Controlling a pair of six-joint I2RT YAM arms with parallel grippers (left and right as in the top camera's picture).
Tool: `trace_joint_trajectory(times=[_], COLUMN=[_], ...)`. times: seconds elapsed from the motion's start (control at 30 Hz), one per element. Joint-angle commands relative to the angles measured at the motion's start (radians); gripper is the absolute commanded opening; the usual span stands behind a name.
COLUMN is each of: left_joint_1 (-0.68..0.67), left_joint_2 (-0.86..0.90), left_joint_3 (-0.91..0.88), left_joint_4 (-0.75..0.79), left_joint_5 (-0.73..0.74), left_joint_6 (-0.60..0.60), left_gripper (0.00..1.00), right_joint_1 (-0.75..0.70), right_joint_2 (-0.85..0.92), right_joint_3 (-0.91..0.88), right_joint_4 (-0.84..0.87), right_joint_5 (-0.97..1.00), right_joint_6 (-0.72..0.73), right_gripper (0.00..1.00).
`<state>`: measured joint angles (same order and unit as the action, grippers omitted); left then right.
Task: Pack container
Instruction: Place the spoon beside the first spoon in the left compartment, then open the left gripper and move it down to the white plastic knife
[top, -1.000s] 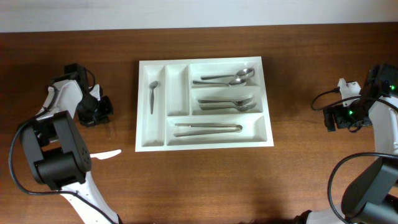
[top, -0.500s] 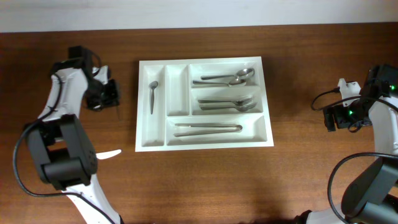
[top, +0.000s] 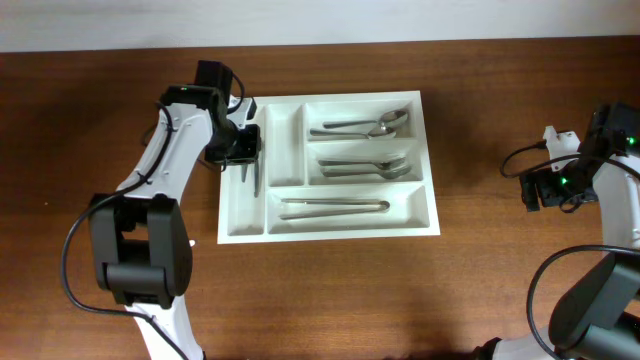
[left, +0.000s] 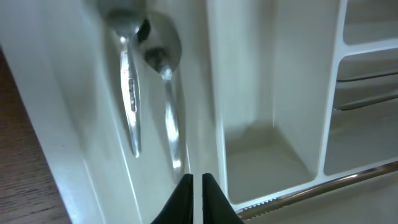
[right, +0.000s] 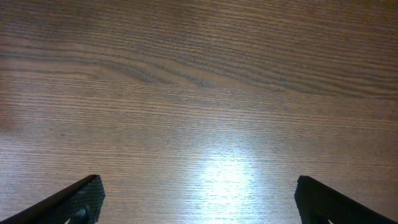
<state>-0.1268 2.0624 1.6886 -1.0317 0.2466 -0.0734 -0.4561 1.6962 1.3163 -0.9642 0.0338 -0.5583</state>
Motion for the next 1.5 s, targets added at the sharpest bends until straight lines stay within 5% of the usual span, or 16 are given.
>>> trace_joint_trajectory(times=[0.0,0.07,0.4,0.6,0.8,0.87,1.03,1.47], left_joint_1=[0.009,0.01,0.033,0.106,0.224,0.254,0.292,0.348], left_joint_2=[-0.028,-0.028,-0.09,-0.203,-0.288,-0.304,-0.309,-0.309], left_joint_3=[0.013,0.013,0.061,0.077,0.077,0.077,0.052,-0.276], left_joint_4=[-0.002,-0.002,-0.048,-0.21,-0.37,-0.428,-0.556,-0.366], left_joint_5=[-0.026,-0.026,-0.089,-0.405,-0.401,-0.401,-0.402,-0.381], left_joint_6=[-0.012,-0.012,-0.016,-0.292,-0.557,-0.656,-0.98,-1.18], left_gripper=[0.19,0.44,0.86,0.86,0.87,1.0,0.99,0.99], right_joint_1=[-0.002,-0.003,-0.002,-0.002,-0.002,-0.003,-0.002,-0.002], right_joint_2=[-0.001,-0.001,-0.001,-0.001,-0.001,-0.001,-0.001,-0.001], right_joint_3=[0.0,0.0,0.0,0.0,0.0,0.0,0.0,0.0], right_joint_4=[0.0,0.0,0.0,0.0,0.0,0.0,0.0,0.0], right_joint_5=[-0.002,-0.002,-0.002,-0.003,-0.002,-0.002,-0.002,-0.002], right_joint_6=[0.002,0.002,0.002,0.002,0.002,0.002,0.002,0.002], right_gripper=[0.99,0.99,0.99,0.99,0.98,0.99,0.99,0.99])
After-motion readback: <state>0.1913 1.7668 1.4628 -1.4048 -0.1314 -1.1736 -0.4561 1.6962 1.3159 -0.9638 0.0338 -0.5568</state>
